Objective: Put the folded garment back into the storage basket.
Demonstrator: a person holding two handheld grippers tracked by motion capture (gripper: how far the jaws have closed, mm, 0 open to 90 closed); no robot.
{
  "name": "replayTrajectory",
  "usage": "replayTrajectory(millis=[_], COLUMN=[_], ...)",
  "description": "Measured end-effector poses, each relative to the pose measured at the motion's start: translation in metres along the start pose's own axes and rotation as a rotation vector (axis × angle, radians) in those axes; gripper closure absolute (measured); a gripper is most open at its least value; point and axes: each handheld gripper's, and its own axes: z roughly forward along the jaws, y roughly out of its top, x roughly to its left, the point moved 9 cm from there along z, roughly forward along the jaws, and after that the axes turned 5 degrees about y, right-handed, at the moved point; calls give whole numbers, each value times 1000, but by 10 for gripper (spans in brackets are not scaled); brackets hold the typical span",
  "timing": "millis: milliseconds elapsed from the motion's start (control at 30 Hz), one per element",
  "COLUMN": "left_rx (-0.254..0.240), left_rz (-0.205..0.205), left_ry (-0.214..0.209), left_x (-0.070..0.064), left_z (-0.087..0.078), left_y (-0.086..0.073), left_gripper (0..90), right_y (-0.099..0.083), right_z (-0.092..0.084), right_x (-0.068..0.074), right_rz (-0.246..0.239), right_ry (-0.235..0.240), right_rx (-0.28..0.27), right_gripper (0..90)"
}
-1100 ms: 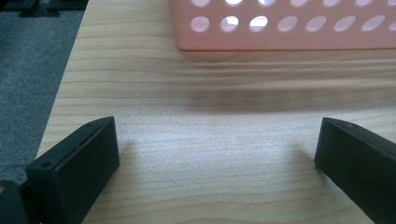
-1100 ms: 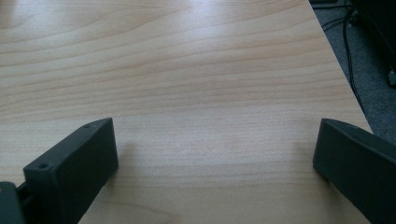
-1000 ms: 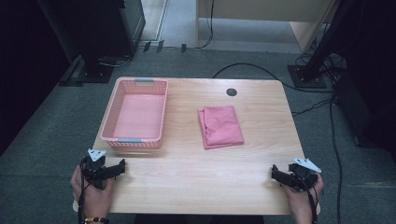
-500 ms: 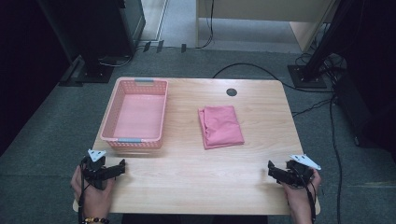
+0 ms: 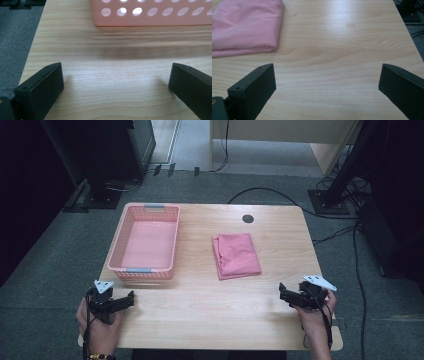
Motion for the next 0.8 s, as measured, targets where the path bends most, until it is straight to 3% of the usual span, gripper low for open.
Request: replayTrajectory(millis=[500,800], left_rx=[-1,-1], left_rz=[4,5], left_ry=[-4,-6], left_x=[0,0], left_z=[-1,-1], left_y=[-1,-1], left_gripper=[0,0], right_y=[32,41], right_z=[12,23], right_x=[30,45], right_rz=[-22,-43], right_ry=[33,48], right_rx=[-33,-22], right_gripper=[13,13])
